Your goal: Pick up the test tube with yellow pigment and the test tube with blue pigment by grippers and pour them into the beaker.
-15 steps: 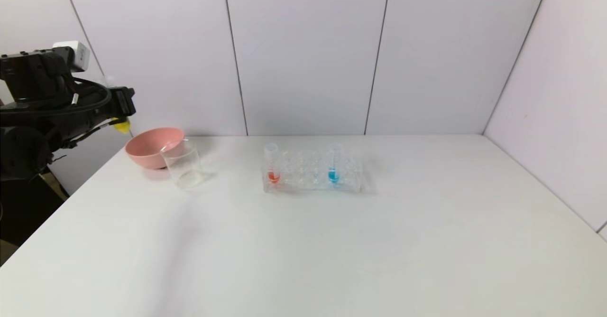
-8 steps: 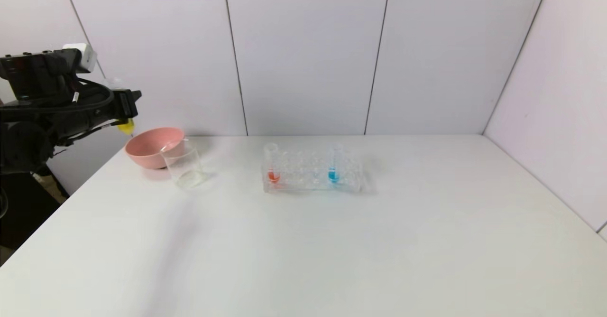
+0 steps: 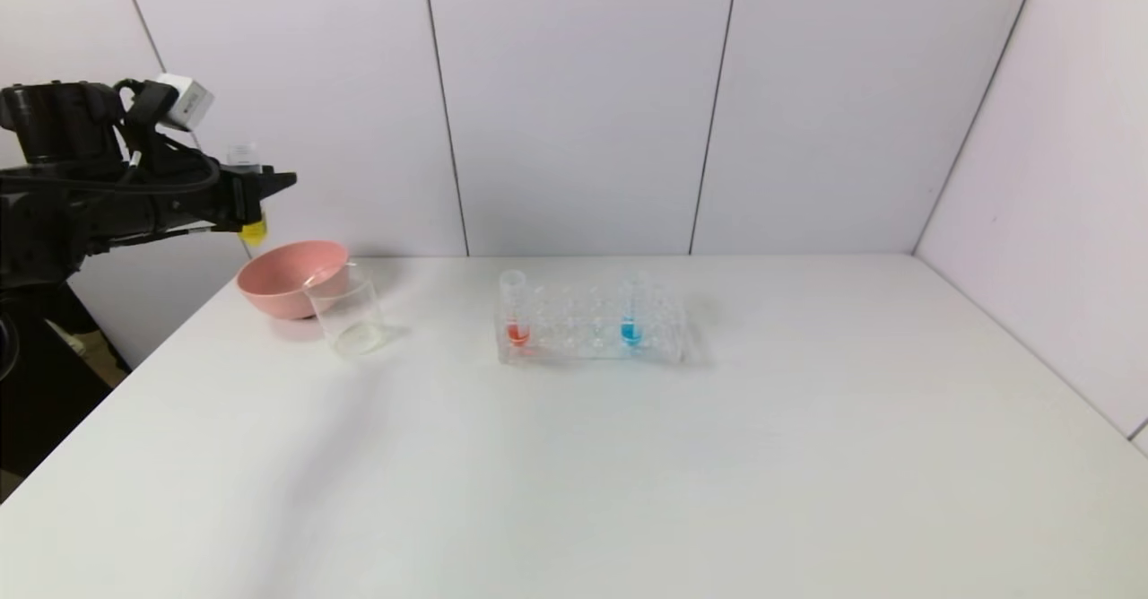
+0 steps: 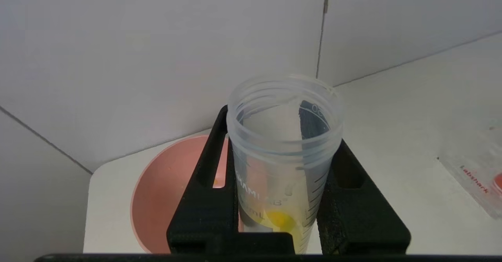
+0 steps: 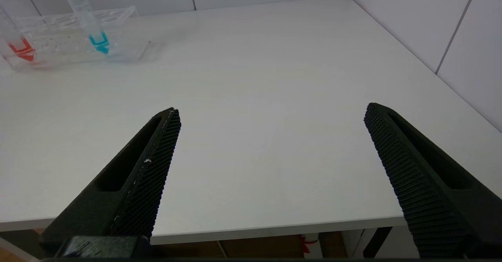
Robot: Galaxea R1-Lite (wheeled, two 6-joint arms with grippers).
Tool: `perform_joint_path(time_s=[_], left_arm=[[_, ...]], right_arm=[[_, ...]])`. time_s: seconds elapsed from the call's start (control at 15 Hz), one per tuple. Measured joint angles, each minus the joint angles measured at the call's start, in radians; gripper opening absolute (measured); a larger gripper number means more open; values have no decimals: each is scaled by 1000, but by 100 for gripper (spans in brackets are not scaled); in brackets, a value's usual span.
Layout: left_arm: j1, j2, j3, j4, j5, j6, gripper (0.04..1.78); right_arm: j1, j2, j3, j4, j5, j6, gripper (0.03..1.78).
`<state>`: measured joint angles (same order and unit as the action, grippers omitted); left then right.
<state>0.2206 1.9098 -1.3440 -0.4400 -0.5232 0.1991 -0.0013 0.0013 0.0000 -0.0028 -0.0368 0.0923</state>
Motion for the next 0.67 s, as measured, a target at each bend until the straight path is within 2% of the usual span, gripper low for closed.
perform_joint_path(time_s=[0.47,0.67], left_arm=[[19,53,-186,284,-131,268,54],[40,84,-289,468,-211,425,54]], right_arm=[[0,0,0,0,0,0,171],[0,0,0,0,0,-1,171]])
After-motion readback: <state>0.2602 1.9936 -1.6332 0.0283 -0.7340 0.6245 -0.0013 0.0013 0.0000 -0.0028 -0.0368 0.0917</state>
